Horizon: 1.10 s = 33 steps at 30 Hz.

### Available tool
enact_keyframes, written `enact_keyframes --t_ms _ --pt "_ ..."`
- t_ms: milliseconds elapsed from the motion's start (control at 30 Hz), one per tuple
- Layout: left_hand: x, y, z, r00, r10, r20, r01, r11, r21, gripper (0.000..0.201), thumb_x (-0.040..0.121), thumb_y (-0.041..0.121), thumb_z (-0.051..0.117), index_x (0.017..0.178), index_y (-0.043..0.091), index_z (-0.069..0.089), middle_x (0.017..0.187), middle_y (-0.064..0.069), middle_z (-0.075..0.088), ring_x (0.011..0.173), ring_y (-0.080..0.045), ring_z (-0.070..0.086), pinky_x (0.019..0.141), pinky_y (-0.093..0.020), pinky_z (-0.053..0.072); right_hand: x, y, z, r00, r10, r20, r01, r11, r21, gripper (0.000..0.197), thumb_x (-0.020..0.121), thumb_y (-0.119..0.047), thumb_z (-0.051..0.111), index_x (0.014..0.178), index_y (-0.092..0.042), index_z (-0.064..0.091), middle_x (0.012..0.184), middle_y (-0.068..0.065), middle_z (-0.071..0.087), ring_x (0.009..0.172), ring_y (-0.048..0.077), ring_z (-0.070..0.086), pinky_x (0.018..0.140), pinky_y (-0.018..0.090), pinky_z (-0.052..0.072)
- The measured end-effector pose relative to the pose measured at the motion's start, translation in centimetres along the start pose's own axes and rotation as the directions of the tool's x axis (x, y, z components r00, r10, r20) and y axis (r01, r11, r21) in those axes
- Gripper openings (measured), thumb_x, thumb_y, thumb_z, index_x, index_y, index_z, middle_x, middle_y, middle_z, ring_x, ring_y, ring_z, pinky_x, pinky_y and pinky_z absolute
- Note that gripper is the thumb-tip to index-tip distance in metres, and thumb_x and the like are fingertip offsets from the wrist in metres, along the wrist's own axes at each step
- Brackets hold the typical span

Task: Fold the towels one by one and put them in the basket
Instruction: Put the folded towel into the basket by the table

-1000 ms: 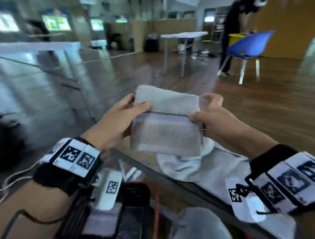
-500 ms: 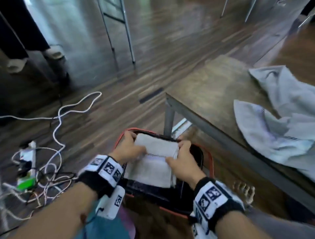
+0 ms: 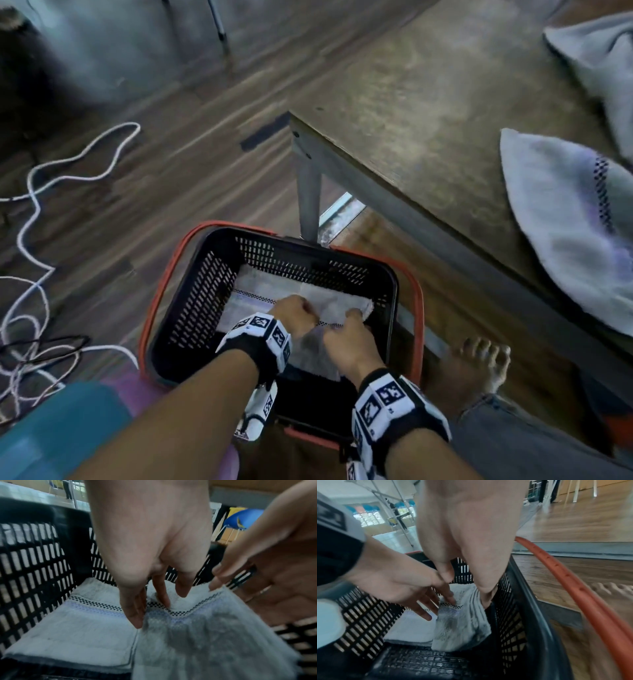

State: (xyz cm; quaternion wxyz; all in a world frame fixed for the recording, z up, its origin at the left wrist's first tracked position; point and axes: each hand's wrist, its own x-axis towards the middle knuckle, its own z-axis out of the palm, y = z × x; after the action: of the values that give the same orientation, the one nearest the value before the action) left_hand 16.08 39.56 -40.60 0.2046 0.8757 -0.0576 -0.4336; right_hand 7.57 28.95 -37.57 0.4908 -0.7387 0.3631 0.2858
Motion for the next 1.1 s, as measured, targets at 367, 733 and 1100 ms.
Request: enact_keyframes --t_ms 367,733,1100 --pt "3.8 -1.2 1.2 0.994 0.073 -0.083 -0.06 0.986 0.152 0.038 0.089 0.023 0.068 0.126 0.015 0.066 0.135 -0.008 0.057 0.118 -0.024 0.06 0.092 -0.024 0.045 3.9 -0.3 0.0 0.987 0.11 0.12 -0.089 0.981 -0.171 0.074 0.101 -0.026 0.045 0.161 -0.009 0.005 0.165 0.018 0.016 0.149 0.036 0.027 0.112 0.038 0.035" --pt "4.3 -0.4 0.1 0.988 0.154 0.003 -0.15 0.957 0.247 0.046 0.102 0.011 0.047 0.146 -0.001 0.039 0.155 -0.019 0.025 0.14 -0.027 0.037 0.115 -0.027 0.027 3.7 1.9 2.0 0.921 0.272 0.278 -0.201 0.945 -0.257 0.075 0.102 -0.034 0.043 0.161 -0.008 0.004 0.17 0.015 -0.004 0.155 0.034 0.014 0.122 0.044 0.027" --pt "4.5 0.1 0.0 0.98 0.168 0.111 -0.197 0.91 0.364 0.058 0.089 0.015 0.067 0.143 0.012 0.046 0.151 -0.008 0.036 0.133 -0.025 0.047 0.108 -0.026 0.04 2.8 2.0 1.4 0.928 0.243 0.282 -0.177 0.955 -0.239 0.076 0.104 -0.031 0.043 0.161 -0.005 0.0 0.17 0.013 -0.003 0.154 0.033 0.018 0.12 0.039 0.029"
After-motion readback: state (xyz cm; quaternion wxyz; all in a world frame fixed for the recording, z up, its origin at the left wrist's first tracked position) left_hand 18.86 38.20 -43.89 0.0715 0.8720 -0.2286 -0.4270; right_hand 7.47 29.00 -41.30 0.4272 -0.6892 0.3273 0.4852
